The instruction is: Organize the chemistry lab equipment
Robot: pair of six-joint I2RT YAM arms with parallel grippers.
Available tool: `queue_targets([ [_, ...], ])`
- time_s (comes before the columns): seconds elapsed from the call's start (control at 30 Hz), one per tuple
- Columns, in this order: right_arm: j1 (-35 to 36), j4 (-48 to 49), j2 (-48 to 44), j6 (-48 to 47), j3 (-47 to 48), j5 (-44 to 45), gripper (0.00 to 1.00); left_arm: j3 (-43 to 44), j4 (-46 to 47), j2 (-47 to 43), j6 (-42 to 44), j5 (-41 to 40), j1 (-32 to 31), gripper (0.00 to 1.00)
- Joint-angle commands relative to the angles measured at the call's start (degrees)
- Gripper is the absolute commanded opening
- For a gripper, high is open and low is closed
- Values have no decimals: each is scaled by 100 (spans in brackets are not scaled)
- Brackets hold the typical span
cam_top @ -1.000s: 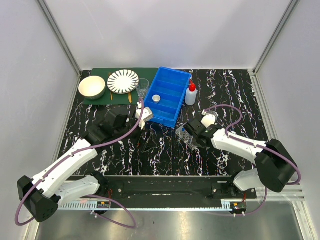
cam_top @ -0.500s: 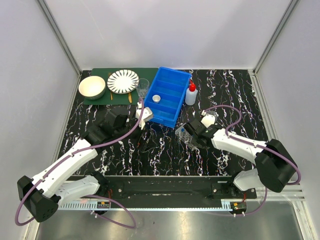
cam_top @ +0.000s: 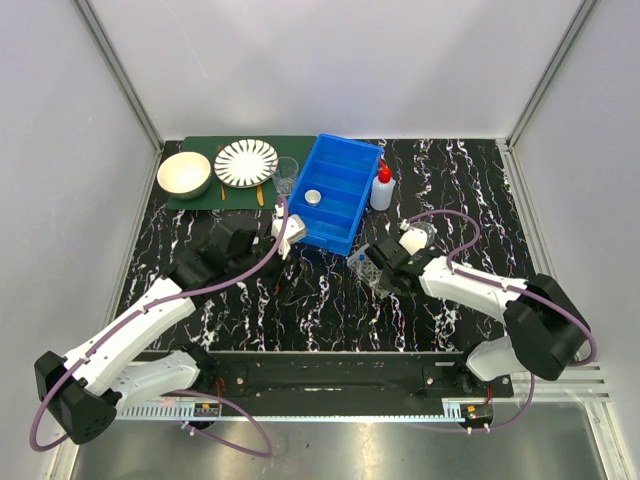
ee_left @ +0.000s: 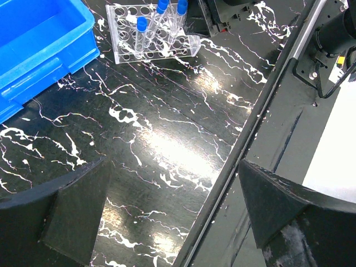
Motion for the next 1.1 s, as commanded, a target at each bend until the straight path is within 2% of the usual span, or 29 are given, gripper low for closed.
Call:
queue_targets([
  [0.0, -18, 169, 183, 71, -59, -56, 33, -4, 147, -125, -40, 3, -24, 99],
  [0.1, -9, 169, 165, 80, -76, -56, 27, -4, 156, -116, -40, 3, -24, 99],
  [0.27, -9, 108, 112, 54, -94, 6, 9, -4, 147, -116, -31, -5, -33, 99],
  [0.43, -18, 11, 33, 54, -85, 59, 0, -4, 156, -116, -31, 3, -33, 99],
  [1.07, -18, -841, -608, 89, 82, 524, 0, -4, 138, -143, -31, 12, -42, 99],
])
